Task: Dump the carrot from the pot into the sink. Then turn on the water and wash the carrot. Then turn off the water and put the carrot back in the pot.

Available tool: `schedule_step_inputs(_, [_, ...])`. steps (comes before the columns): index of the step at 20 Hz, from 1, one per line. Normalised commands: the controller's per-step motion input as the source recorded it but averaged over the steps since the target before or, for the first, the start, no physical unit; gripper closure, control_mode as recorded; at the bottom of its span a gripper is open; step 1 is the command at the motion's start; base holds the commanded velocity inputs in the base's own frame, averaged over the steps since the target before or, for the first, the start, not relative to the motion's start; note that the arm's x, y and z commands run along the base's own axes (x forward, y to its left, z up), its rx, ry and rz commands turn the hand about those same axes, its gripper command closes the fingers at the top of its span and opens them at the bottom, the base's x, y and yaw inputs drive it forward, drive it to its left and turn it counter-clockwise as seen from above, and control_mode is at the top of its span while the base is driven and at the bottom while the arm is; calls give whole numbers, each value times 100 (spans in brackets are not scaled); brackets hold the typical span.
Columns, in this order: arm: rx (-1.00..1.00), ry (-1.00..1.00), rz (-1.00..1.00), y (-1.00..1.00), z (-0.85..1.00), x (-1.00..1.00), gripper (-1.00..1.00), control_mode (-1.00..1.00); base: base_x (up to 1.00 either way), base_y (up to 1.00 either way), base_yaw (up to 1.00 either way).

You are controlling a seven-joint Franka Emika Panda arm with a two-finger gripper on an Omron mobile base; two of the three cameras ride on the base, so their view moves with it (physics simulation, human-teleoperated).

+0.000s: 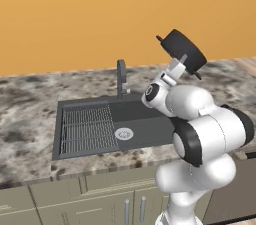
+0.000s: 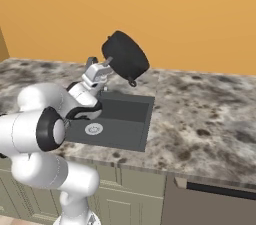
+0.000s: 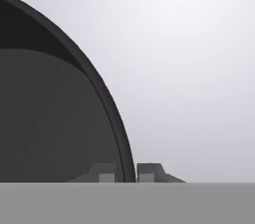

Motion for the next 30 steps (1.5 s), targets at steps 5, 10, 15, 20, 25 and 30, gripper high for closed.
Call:
schedule_step_inputs(5, [-9,-1,0,11,13,-25,100,-100,0,0,0])
schedule_step_inputs(10, [-7,0,0,2,11,-18,100,-100,0,0,0])
schedule_step_inputs(15, [-5,0,0,0,14,-13,100,-100,0,0,0])
schedule_step_inputs(20, [-6,0,0,3,9,-4,100,-100,0,0,0])
schedule_step_inputs(25, [-8,0,0,18,0,-2,100,-100,0,0,0])
schedule_step_inputs(30, [-6,0,0,14,0,-6,100,-100,0,0,0])
